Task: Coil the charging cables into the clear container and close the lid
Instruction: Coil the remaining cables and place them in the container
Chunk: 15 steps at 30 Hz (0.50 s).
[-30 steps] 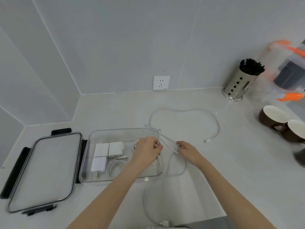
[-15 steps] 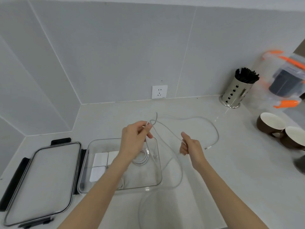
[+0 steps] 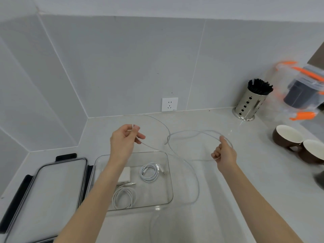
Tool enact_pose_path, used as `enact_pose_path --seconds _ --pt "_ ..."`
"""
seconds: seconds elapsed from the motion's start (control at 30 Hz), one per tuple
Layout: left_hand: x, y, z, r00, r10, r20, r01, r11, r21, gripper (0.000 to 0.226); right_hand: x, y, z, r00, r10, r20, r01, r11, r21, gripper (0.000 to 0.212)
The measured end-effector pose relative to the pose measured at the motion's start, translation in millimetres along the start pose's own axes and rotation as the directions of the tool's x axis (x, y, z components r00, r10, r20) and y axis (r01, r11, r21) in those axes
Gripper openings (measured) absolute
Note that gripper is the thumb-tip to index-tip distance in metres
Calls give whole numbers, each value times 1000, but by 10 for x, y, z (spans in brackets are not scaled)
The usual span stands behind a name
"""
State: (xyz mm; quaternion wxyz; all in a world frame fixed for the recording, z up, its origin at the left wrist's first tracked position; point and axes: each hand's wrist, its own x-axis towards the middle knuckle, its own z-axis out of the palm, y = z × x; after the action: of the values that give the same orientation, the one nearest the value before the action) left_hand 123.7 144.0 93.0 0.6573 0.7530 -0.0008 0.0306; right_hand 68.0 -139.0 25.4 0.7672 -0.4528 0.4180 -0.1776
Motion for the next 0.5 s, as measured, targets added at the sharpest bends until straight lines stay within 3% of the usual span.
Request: enact_pose_path --seconds 0.17,0.23,0.3,0.43,0.5 --pt "-78 -31 208 985 -13 173 10 1000 17 15 99 150 8 986 90 138 -67 985 -162 39" --pt "-107 -28 305 970 -8 242 11 1000 -11 13 77 98 57 982 55 180 -22 983 -183 36" --pt "-122 -7 403 954 18 299 -11 1000 -24 15 12 38 112 981 -12 194 74 947 -314 29" --pt "-97 46 586 936 50 349 -42 999 -30 21 -141 131 35 950 -311 -5 251 775 -580 36" --pt "-69 59 649 937 80 339 -75 997 -28 23 -237 259 -61 950 -309 -39 225 767 -601 27"
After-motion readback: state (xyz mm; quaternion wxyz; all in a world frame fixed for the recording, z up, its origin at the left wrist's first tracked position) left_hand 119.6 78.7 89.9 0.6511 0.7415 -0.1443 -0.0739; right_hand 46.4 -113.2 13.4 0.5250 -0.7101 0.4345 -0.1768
